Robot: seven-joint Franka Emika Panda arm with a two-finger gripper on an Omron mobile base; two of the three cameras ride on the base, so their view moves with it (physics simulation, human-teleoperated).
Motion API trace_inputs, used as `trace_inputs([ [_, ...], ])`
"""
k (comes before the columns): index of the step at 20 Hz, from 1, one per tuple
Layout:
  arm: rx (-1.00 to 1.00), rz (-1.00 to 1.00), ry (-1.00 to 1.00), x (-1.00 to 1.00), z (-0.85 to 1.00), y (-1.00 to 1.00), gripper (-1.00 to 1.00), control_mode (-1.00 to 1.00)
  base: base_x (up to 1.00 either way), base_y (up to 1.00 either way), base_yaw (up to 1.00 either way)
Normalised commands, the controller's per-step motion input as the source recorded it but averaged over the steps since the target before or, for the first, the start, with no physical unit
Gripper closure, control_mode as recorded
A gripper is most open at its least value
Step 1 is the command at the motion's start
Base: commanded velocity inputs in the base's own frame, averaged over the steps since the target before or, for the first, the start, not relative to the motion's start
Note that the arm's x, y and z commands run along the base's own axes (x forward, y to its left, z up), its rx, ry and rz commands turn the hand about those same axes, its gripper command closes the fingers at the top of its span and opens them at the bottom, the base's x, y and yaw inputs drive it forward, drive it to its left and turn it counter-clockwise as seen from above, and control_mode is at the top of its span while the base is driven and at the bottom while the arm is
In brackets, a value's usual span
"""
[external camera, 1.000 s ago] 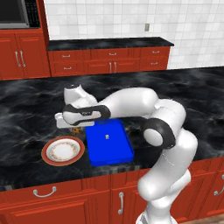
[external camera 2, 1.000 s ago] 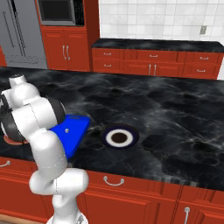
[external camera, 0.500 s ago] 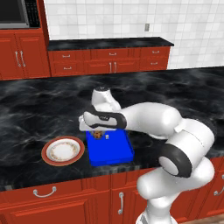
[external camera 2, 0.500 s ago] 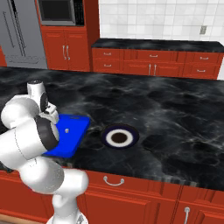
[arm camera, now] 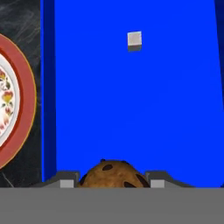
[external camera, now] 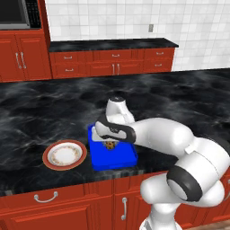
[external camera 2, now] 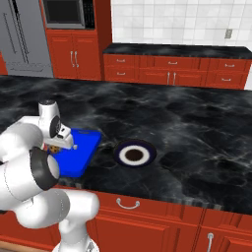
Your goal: Move the dessert items from the plates to the tray.
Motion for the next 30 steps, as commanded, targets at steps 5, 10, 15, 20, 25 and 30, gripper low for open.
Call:
trace_inputs([
  [5, -0.08, 0.00, 0.00, 0.00, -0.21, -0.16, 1.00, -1.00, 0.00, 0.00, 0.00],
  [10, -0.01, 0.00, 0.00, 0.00, -0.23, -0.31, 1.00, -1.00, 0.00, 0.00, 0.00],
  [15, 0.00, 0.00, 0.00, 0.00, -0.28, -0.20, 1.00, -1.00, 0.00, 0.00, 0.00],
  [20, 0.00, 0.00, 0.00, 0.00, -0.11, -0.01, 1.00, -1.00, 0.00, 0.00, 0.00],
  [25, 0.00, 0.00, 0.00, 0.04, -0.14, 0.00, 1.00, -1.00, 0.00, 0.00, 0.00],
  [30, 0.00, 0.00, 0.00, 0.03, -0.14, 0.00, 1.00, -1.00, 0.00, 0.00, 0.00],
])
